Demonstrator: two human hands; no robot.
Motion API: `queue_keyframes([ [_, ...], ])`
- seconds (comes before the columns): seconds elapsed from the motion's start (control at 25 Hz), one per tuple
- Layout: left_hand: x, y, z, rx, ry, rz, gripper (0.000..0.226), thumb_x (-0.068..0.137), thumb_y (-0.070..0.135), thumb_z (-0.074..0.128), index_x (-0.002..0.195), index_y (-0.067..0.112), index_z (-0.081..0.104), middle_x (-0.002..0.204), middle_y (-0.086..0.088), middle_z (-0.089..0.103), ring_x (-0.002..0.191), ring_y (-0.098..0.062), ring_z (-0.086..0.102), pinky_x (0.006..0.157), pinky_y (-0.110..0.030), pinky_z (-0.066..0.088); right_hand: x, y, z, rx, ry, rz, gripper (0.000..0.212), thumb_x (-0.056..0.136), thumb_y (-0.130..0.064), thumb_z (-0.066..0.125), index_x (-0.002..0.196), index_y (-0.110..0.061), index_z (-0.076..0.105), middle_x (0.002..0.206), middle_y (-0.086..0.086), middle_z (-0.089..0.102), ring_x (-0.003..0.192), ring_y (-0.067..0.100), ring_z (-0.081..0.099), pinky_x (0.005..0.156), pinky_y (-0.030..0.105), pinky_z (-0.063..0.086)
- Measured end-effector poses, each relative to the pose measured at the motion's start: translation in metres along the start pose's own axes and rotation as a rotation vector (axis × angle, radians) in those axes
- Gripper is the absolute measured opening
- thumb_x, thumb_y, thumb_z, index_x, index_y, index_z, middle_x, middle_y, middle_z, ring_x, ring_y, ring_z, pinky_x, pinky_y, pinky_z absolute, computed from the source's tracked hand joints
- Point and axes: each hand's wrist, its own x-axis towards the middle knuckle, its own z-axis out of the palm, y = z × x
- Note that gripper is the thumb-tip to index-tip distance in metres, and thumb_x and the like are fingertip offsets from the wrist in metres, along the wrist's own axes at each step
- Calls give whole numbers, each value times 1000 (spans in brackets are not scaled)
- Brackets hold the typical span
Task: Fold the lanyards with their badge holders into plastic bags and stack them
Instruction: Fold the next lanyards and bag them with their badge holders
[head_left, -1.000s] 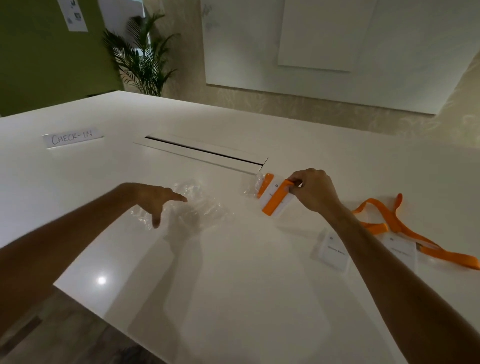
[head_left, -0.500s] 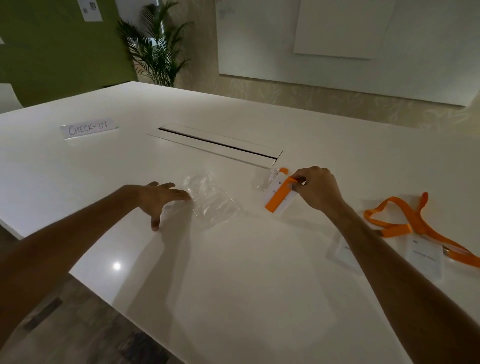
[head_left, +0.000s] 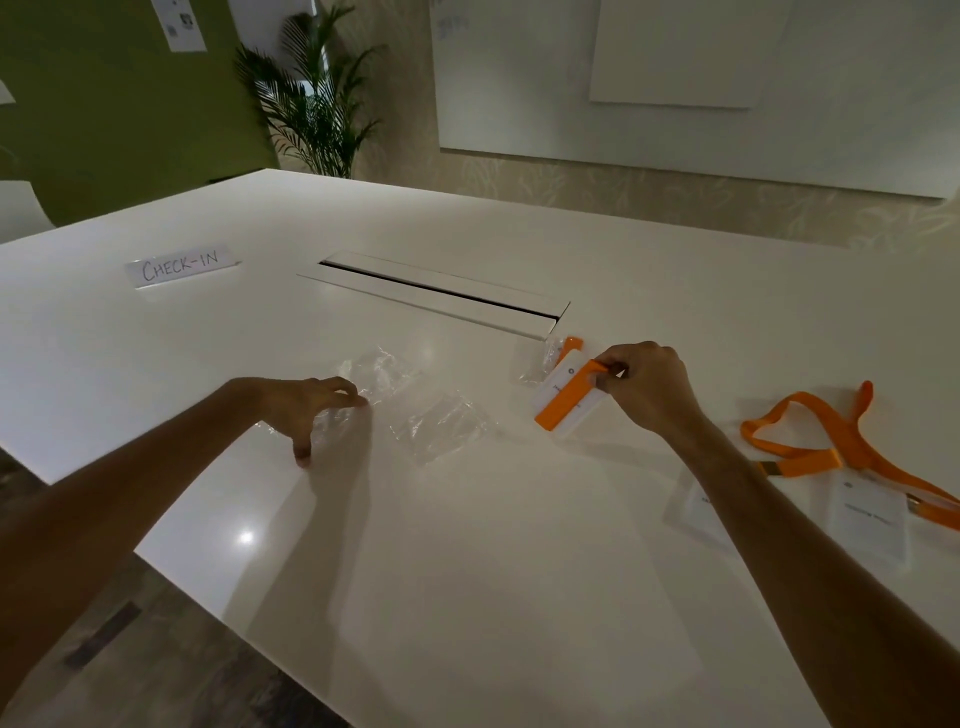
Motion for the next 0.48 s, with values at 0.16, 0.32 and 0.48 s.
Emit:
queue_keyframes([
  [0.16, 4, 2, -1, -33, 40, 8, 111, 51, 27, 87, 143, 38, 26, 142, 13, 21, 129, -14, 30, 101, -27, 40, -2, 2, 2, 11, 2, 18, 24, 84, -27, 69, 103, -14, 72, 98, 5, 73, 78, 13, 58, 73, 24, 42],
  [0.32, 17, 30, -6, -83, 74, 34, 106, 51, 37, 88, 140, 38, 32, 137, 16, 26, 121, -13, 34, 100, -29, 41, -4, 2, 2, 21, 8, 29, 23, 84, -27, 69, 102, -14, 72, 98, 4, 73, 78, 13, 57, 72, 23, 41],
  [0.48, 34, 63, -13, -14, 104, 70, 104, 54, 37, 87, 142, 29, 31, 141, 10, 26, 126, -19, 31, 105, -36, 39, -5, 1, -3, 10, 19, 40, 23, 84, -27, 69, 102, -14, 72, 98, 4, 73, 77, 12, 56, 72, 23, 41],
])
